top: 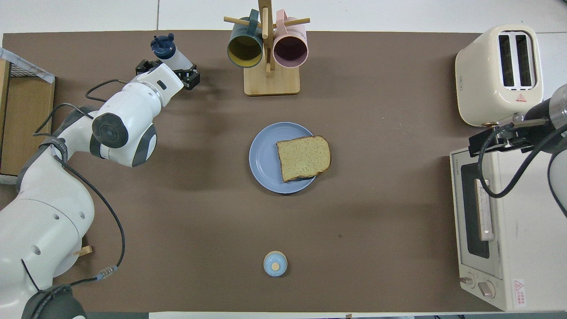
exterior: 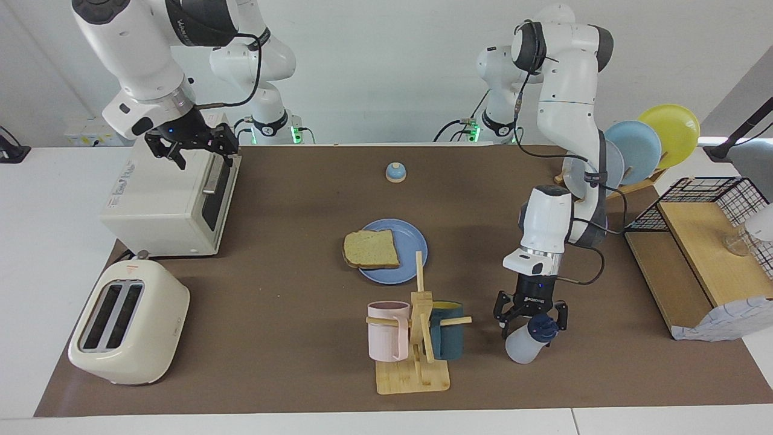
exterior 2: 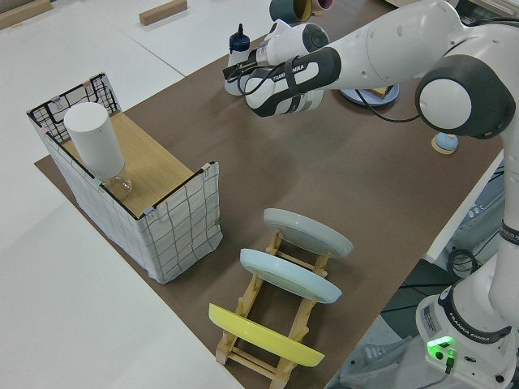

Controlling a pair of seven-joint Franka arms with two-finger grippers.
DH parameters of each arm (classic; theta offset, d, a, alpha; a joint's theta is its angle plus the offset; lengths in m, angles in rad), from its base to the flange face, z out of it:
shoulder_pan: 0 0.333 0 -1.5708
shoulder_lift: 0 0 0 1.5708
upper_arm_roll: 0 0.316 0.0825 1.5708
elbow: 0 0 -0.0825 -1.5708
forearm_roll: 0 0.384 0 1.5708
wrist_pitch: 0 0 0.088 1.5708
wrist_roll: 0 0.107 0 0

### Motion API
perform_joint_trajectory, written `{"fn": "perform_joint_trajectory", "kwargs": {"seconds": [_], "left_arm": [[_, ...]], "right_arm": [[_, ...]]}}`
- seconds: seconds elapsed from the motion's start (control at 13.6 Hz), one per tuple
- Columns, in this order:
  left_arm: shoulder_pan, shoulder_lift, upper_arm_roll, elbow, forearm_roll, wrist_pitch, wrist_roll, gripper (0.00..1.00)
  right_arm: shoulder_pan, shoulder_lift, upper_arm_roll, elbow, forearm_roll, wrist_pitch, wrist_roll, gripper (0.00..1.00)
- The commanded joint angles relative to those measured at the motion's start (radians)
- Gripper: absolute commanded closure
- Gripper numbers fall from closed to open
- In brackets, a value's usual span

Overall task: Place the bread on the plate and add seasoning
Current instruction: 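Set the bottle down upright at its spot with the left gripper, then open the left gripper and release the bottle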

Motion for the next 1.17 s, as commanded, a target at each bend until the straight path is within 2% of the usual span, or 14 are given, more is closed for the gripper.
{"fn": "perform_joint_trajectory", "kwargs": {"seconds": [0.0, 0.07, 0.29, 0.51, 0.59, 0.73, 0.88, 1.1], "left_arm": [[0.041, -0.013, -0.006, -0.113, 0.019, 0.174, 0.007, 0.0], [0.058, -0.018, -0.004, -0.169, 0.022, 0.239, 0.011, 0.0], [0.066, -0.085, -0.004, -0.267, 0.022, 0.235, 0.044, 0.0], [0.055, -0.249, -0.006, -0.42, 0.022, 0.204, 0.039, 0.0], [0.048, -0.319, -0.008, -0.468, 0.022, 0.154, 0.038, 0.0], [-0.013, -0.41, -0.009, -0.491, 0.021, 0.024, 0.024, 0.0], [-0.093, -0.482, -0.012, -0.472, 0.019, -0.145, -0.048, 0.0], [-0.178, -0.53, -0.015, -0.38, 0.016, -0.387, -0.111, 0.0]], "right_arm": [[-0.015, -0.019, 0.005, -0.02, 0.021, 0.001, -0.024, 0.0], [-0.015, -0.017, 0.005, -0.02, 0.021, 0.001, -0.024, 0.0], [-0.015, -0.019, 0.005, -0.02, 0.021, 0.001, -0.024, 0.0], [-0.015, -0.017, 0.005, -0.02, 0.021, 0.001, -0.024, 0.0], [-0.015, -0.017, 0.005, -0.02, 0.021, 0.001, -0.024, 0.0], [-0.015, -0.017, 0.005, -0.02, 0.021, 0.001, -0.024, 0.0], [-0.015, -0.019, 0.005, -0.02, 0.021, 0.001, -0.024, 0.0], [-0.015, -0.017, 0.005, -0.02, 0.021, 0.001, -0.024, 0.0]]}}
